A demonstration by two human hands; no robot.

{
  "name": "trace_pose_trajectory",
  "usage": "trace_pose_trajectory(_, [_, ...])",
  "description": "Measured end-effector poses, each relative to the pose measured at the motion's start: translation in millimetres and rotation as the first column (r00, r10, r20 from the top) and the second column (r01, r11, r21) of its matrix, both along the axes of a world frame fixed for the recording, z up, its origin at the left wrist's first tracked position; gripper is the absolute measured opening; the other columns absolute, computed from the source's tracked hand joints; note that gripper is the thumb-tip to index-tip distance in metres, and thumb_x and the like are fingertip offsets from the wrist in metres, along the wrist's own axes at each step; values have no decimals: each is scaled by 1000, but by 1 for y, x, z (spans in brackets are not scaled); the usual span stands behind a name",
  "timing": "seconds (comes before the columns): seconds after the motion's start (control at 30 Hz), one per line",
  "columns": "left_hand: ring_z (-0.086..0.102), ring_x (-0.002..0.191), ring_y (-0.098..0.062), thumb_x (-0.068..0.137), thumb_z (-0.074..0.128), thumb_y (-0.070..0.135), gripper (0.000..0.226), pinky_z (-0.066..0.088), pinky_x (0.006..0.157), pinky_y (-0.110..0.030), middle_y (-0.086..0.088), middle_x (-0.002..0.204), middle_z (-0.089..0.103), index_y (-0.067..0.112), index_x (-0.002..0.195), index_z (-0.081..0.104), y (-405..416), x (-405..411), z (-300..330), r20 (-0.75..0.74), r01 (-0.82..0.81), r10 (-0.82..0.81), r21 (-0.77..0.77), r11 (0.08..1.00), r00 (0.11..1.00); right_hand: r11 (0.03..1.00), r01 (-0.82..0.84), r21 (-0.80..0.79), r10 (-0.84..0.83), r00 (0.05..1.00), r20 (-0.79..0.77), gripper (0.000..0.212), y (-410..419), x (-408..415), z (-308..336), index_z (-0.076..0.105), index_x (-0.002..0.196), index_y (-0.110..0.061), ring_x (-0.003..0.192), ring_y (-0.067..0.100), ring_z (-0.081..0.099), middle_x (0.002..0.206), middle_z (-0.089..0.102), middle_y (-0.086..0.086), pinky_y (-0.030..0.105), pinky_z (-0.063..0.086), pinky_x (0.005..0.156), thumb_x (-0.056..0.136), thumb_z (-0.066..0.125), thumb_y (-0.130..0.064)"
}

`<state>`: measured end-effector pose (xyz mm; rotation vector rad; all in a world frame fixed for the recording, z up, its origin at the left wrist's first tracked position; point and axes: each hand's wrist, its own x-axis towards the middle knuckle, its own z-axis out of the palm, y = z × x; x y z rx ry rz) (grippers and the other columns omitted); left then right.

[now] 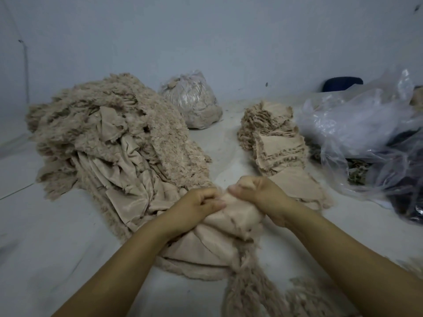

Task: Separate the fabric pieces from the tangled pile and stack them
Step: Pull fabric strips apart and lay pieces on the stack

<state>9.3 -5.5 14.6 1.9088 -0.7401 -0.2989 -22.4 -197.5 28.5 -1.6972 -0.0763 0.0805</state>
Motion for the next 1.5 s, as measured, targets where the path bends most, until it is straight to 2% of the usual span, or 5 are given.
trace_pose_trajectory(0.3, [62, 72, -17, 86, 57, 53, 36, 48, 68, -25, -4, 78, 68, 20, 85, 69, 2, -9, -2, -135, -60, 50, -73, 996, 990, 948, 190, 256, -190, 982, -25, 19, 2, 2, -11, 66, 85, -7, 66, 17, 66, 75, 70, 9, 29, 54, 60, 93, 60, -23])
trace_pose_trajectory(0.53, [35, 40, -5, 91, 59, 20, 35, 31, 48, -20, 9, 42, 42, 3, 61, 54, -15, -11, -22, -100, -200, 195, -44, 979, 976, 692, 584, 425, -671, 737, 79, 18, -11, 12, -6, 60, 79, -13, 64, 11, 58, 69, 61, -2, 24, 49, 60, 95, 57, -17])
trace_pose_trajectory(0.8, [69, 88, -12, 74, 58, 70, 49, 55, 78, -32, 6, 94, 73, 30, 100, 68, -42, -9, -10, -353, -206, 125, -202, 957, 927, 801, 473, 367, -544, 832, 114, 17, 5, 6, -16, 56, 86, -6, 73, 21, 56, 79, 58, 13, 35, 50, 69, 96, 55, -19])
trace_pose_trajectory(0.9, [53, 48, -8, 87, 64, 37, 21, 43, 48, -20, 3, 62, 59, 18, 77, 66, -53, -11, -7, -336, -205, 119, -233, 951, 934, 825, 404, 396, -480, 871, 110, 16, -1, 1, -11, 61, 92, -7, 78, 22, 62, 85, 65, 11, 37, 52, 74, 90, 64, -22])
trace_pose_trajectory(1.5, [36, 30, -3, 98, 49, 17, 35, 30, 34, -14, 6, 39, 45, 8, 65, 57, -22, 18, -7, -135, -304, 303, 12, 953, 943, 629, 717, -300, -673, 696, 251, 30, -105, 29, -17, 58, 70, -17, 78, 25, 57, 74, 61, 5, 31, 41, 67, 89, 63, -39])
